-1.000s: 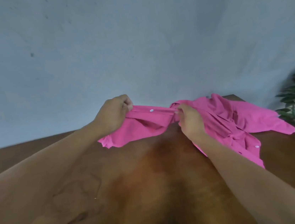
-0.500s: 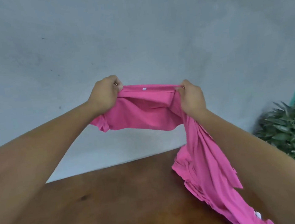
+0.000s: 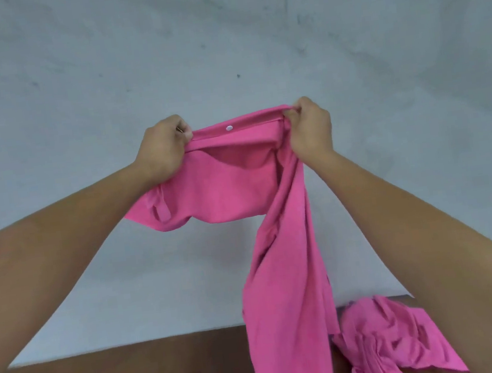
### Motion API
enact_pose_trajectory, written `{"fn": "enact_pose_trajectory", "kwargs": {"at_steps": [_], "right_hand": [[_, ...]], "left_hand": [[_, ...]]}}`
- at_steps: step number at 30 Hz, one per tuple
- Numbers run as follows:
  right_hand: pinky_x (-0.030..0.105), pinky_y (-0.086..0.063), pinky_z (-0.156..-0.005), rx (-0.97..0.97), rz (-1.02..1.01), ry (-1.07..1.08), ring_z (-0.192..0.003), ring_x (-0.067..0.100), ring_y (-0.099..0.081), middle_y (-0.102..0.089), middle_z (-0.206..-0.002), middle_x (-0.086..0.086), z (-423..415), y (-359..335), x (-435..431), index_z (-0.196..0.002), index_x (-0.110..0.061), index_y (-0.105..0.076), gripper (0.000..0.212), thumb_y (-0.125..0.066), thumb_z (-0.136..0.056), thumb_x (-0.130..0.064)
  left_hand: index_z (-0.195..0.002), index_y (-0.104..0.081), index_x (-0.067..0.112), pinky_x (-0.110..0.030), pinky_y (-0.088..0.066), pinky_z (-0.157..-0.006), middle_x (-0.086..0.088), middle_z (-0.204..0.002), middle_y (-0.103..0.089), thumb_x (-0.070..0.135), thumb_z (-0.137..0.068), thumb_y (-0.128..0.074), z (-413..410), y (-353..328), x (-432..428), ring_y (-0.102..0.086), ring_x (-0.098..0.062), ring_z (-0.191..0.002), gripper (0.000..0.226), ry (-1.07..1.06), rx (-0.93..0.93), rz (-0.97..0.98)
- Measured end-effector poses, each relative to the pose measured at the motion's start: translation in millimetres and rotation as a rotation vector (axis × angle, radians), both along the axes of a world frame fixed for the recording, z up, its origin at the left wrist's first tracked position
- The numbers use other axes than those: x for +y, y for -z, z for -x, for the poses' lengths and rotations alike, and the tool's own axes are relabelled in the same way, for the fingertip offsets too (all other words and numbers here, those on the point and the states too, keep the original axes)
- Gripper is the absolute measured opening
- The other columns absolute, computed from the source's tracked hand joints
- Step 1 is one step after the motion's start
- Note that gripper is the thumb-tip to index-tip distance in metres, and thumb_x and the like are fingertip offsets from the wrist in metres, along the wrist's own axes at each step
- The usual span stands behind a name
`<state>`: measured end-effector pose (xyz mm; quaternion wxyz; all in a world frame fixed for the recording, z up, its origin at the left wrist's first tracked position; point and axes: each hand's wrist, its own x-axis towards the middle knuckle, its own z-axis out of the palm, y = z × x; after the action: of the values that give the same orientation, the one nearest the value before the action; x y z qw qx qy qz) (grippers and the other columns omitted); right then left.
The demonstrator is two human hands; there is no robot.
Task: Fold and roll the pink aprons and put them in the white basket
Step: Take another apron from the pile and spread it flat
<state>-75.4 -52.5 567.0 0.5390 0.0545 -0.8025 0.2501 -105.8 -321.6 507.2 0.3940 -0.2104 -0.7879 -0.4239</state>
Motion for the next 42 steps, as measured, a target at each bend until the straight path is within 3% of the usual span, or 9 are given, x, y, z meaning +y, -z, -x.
{"fn": "enact_pose_trajectory", "kwargs": {"at_steps": [8,14,18,22,26,31,35,39,42], "right_hand": [[0.027,-0.028,-0.067,-0.001,0.028,-0.144,-0.079,0.021,-0.05,-0.059,-0.085,0.002,12,0,-85,-0.086,-0.012,-0.059,0.016,-0.054,-0.1,-0.02],[0.031,-0.032,-0.069,-0.245,0.0,-0.245,-0.081,0.023,-0.054,-0.059,-0.081,-0.001,20,69,-103,-0.084,-0.013,-0.056,0.025,-0.055,-0.101,-0.031],[0.028,-0.035,-0.07,-0.416,-0.076,-0.349,-0.082,0.019,-0.056,-0.063,-0.086,-0.001,18,126,-110,-0.093,-0.012,-0.057,0.036,-0.066,-0.093,-0.046],[0.031,-0.042,-0.074,-0.528,-0.175,-0.376,-0.086,0.018,-0.059,-0.064,-0.097,-0.003,15,162,-121,-0.102,-0.019,-0.05,0.055,-0.077,-0.078,-0.059],[0.037,-0.044,-0.069,-0.467,-0.354,-0.263,-0.083,0.028,-0.06,-0.063,-0.092,0.002,9,183,-132,-0.101,-0.017,-0.043,0.05,-0.06,-0.09,-0.062],[0.041,-0.046,-0.071,-0.35,-0.557,-0.051,-0.09,0.034,-0.06,-0.064,-0.098,0.01,2,197,-145,-0.104,-0.013,-0.051,0.045,-0.023,-0.107,-0.048],[0.039,-0.044,-0.066,-0.396,-0.559,0.055,-0.086,0.035,-0.062,-0.065,-0.096,0.011,2,200,-145,-0.105,-0.011,-0.054,0.03,-0.032,-0.108,-0.031],[0.036,-0.036,-0.062,-0.551,-0.571,0.223,-0.082,0.037,-0.064,-0.066,-0.091,0.015,-3,214,-140,-0.103,-0.008,-0.05,0.015,-0.044,-0.09,-0.002],[0.036,-0.038,-0.064,-0.614,-0.456,0.276,-0.087,0.04,-0.064,-0.066,-0.092,0.019,-6,229,-122,-0.104,-0.006,-0.055,0.016,-0.044,-0.092,-0.004]], "left_hand": [[-0.095,-0.065,0.011,-0.024,-0.036,-0.077,-0.001,-0.094,-0.065,0.01,-0.099,-0.056,-17,-1,-83,-0.056,-0.018,-0.089,0.01,-0.138,0.012,-0.003],[-0.101,-0.056,0.011,-0.033,-0.037,-0.078,-0.01,-0.098,-0.063,0.01,-0.101,-0.043,-23,38,-115,-0.055,-0.031,-0.091,0.013,-0.197,-0.073,0.127],[-0.106,-0.056,0.011,-0.035,-0.039,-0.08,-0.007,-0.101,-0.063,0.033,-0.102,-0.056,-24,60,-138,-0.056,-0.029,-0.095,0.023,-0.191,-0.189,0.198],[-0.089,-0.056,0.02,-0.033,-0.038,-0.068,0.003,-0.087,-0.061,0.055,-0.087,-0.072,-28,76,-153,-0.056,-0.02,-0.082,0.039,-0.185,-0.29,0.313],[-0.087,-0.056,0.022,-0.034,-0.042,-0.072,0.002,-0.089,-0.063,0.058,-0.086,-0.071,-30,88,-165,-0.055,-0.02,-0.084,0.039,-0.165,-0.284,0.314],[-0.086,-0.063,0.021,-0.04,-0.047,-0.084,0.0,-0.09,-0.067,0.056,-0.096,-0.059,-24,98,-182,-0.059,-0.022,-0.089,0.037,-0.074,-0.216,0.345],[-0.072,-0.064,0.013,-0.04,-0.049,-0.074,-0.004,-0.068,-0.063,0.068,-0.09,-0.05,-17,108,-193,-0.056,-0.018,-0.068,0.06,0.012,-0.266,0.386],[-0.082,-0.075,0.014,-0.039,-0.053,-0.082,0.001,-0.082,-0.075,0.055,-0.101,-0.051,-7,122,-194,-0.068,-0.017,-0.08,0.05,0.089,-0.344,0.372],[-0.069,-0.06,0.003,-0.037,-0.046,-0.067,-0.006,-0.061,-0.055,0.056,-0.099,-0.053,-8,124,-194,-0.048,-0.016,-0.059,0.061,0.128,-0.387,0.361]]}}
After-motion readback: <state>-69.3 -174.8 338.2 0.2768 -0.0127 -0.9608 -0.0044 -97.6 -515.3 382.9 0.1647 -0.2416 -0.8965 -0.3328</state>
